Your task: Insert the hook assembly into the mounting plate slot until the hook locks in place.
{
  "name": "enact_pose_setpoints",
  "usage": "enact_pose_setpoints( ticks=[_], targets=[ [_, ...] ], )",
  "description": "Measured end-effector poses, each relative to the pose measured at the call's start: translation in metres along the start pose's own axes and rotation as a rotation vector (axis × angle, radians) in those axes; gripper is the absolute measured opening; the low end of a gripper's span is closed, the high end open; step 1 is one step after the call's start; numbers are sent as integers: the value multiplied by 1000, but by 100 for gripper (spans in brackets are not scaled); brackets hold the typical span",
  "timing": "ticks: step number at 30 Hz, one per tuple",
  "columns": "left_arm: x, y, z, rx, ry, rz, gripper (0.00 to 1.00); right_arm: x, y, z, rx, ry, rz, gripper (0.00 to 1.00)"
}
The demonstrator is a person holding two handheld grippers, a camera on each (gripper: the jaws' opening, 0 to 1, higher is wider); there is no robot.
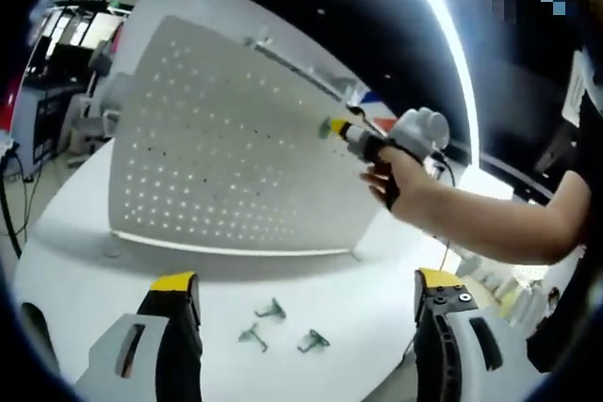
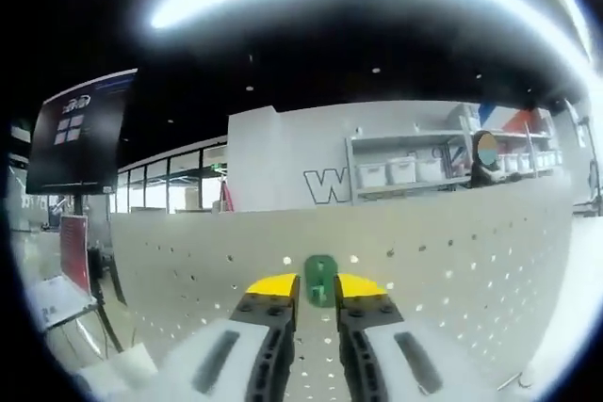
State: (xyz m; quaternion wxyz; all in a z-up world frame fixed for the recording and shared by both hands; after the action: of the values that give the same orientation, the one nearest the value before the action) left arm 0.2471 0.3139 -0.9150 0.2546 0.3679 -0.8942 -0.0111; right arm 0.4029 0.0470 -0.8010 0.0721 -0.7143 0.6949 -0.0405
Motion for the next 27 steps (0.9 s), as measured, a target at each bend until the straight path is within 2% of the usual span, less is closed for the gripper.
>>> enact_pose_setpoints(
  ticks=[5, 9, 14, 21, 27],
  targets=[
    [2, 6, 6, -21, -10, -13, 96, 2, 9, -20, 37, -7, -25, 17],
    [3, 10, 11, -36, -6, -18, 96, 6, 24, -39, 65, -7, -42, 19],
    [4, 16, 17, -71, -25, -32, 95, 14, 49, -53, 51, -2, -85, 20],
    [6, 25, 26, -98, -29, -43, 95, 24, 88, -49, 0, 7, -110, 20],
    [6, 33, 31, -106, -22, -64, 94, 28, 122, -34, -62, 39, -121, 20]
  ],
)
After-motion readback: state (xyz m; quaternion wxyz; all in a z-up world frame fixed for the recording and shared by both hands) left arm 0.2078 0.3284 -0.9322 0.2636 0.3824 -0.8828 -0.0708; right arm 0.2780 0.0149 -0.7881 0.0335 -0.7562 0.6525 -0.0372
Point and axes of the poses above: the point that each gripper's makers call its tool centre point, and the gripper's own axes: y roughly backward along the fingers, x roughly to its right, z roughly out of its underside, the point moved 9 cm from there along y, roughly backward along the fingers, and after that the axes turned 1 degree about -z, right-handed, at the moved point
